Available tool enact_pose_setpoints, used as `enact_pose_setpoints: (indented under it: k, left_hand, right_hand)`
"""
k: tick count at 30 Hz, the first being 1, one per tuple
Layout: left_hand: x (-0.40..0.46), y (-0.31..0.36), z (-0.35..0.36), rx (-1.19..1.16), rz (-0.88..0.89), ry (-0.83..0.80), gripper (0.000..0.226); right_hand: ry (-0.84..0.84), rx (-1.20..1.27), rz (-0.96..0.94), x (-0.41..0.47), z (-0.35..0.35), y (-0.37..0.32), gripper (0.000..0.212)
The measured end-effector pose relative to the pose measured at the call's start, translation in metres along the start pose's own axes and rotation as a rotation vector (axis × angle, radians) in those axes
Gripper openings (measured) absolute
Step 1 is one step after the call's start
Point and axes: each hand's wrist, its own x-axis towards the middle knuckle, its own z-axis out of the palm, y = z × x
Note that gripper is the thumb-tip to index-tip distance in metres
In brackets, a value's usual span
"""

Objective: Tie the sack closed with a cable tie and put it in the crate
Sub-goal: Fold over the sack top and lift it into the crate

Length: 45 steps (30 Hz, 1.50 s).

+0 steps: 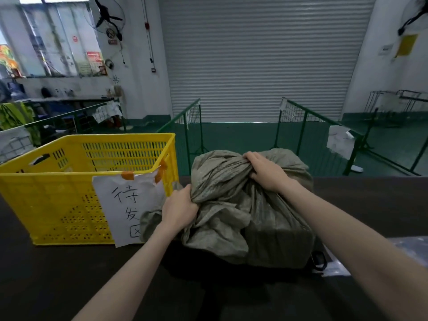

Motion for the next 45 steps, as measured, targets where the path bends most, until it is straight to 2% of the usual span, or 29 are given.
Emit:
enact_pose_setpoints:
  k: [3, 6, 11, 14, 19, 22, 25, 29, 31, 33, 35, 37, 41, 45]
  left_hand:
    - [-0.001, -0.007, 0.001, -0.034, 0.034, -0.033, 0.026]
    - [0.004, -0.011, -0.002, -0.014, 0.102, -0.061, 0.021]
    - [0.011, -0.005, -0.008, -0.019, 0.223, -0.147, 0.029]
    - [0.011, 0.008, -0.017, 0.01, 0.4, -0.286, 0.031]
    - [0.021, 0.045, -0.02, 0.285, 0.675, -0.341, 0.032]
    - [0.035, 0.052, -0.012, 0.525, 0.558, -0.357, 0.039]
    - [0.052, 0.05, 0.001, 0.702, 0.395, -0.432, 0.065]
    - [0.075, 0.054, 0.012, 0.65, 0.394, -0.578, 0.087]
    - [0.082, 0.054, 0.015, 0.623, 0.391, -0.644, 0.087]
    - [0.082, 0.056, 0.02, 0.623, 0.405, -0.69, 0.078]
    - [0.077, 0.059, 0.024, 0.615, 0.441, -0.639, 0.066]
    - [0.071, 0.06, 0.027, 0.562, 0.464, -0.499, 0.058]
    - [0.067, 0.052, 0.032, 0.541, 0.432, -0.327, 0.055]
    - [0.063, 0.052, 0.033, 0.635, 0.484, -0.253, 0.041]
  right_hand:
    - [-0.042, -0.17, 0.086, -0.007, 0.0, 0.011, 0.067]
    - [-0.029, -0.224, 0.25, -0.018, 0.002, 0.025, 0.082]
    - [-0.107, -0.254, 0.154, -0.027, 0.003, 0.035, 0.083]
    - [-0.14, -0.206, 0.115, -0.029, -0.001, 0.04, 0.078]
    - [-0.073, -0.094, 0.105, -0.032, -0.004, 0.045, 0.056]
    - [-0.031, -0.002, 0.118, -0.035, -0.004, 0.046, 0.047]
    - [0.003, 0.054, 0.106, -0.038, -0.003, 0.047, 0.042]
    - [0.045, 0.097, 0.091, -0.043, 0.0, 0.052, 0.038]
    - [0.058, 0.126, 0.097, -0.046, 0.001, 0.054, 0.036]
    - [0.061, 0.158, 0.103, -0.046, 0.0, 0.056, 0.035]
    - [0.06, 0.188, 0.109, -0.046, 0.0, 0.058, 0.034]
    - [0.058, 0.196, 0.114, -0.045, 0.001, 0.06, 0.034]
    - [0.069, 0.162, 0.114, -0.045, 0.001, 0.057, 0.035]
    - [0.066, -0.2, 0.086, -0.053, 0.008, 0.048, 0.038]
